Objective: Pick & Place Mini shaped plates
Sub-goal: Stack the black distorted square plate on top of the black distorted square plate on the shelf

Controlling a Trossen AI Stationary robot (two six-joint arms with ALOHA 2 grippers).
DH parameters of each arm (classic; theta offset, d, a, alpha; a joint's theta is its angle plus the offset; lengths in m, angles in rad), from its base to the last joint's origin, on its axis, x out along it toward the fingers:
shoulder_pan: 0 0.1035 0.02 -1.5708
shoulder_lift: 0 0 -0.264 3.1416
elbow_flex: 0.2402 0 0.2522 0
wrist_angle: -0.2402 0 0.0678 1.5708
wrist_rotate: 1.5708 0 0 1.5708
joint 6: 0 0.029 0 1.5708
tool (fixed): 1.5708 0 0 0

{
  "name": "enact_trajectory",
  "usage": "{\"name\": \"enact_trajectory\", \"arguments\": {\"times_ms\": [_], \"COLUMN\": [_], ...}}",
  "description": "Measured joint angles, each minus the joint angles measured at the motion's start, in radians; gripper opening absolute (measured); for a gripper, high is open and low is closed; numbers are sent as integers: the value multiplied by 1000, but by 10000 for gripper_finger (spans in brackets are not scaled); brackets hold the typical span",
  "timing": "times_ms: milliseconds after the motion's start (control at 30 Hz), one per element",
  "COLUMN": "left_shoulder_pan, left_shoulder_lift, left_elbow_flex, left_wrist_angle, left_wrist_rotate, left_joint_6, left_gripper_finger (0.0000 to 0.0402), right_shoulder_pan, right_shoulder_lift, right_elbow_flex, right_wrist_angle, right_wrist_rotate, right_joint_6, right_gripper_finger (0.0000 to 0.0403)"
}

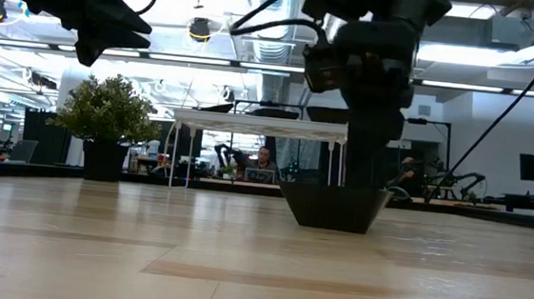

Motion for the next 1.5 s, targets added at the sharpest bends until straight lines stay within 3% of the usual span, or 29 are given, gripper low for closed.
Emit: {"name": "enact_trajectory", "arguments": {"times_ms": [500, 900, 1500], "left_shoulder_pan": [0, 0, 0], "left_shoulder_lift": [0, 0, 0], "left_elbow_flex": [0, 0, -1], "left_wrist_angle": [0, 0, 5], "left_wrist_rotate": [0, -30, -45], "left_joint_6": [9, 39, 43], "left_gripper_finger": [121, 121, 121], "right_shoulder_pan": [-9, -20, -5], "right_shoulder_lift": [2, 2, 62], "right_elbow_flex": [-76, -76, -75], "right_wrist_angle": [39, 45, 113], "right_wrist_rotate": [-41, -45, -59], "right_joint_6": [-33, -51, -33], "right_gripper_finger": [145, 109, 109]}}
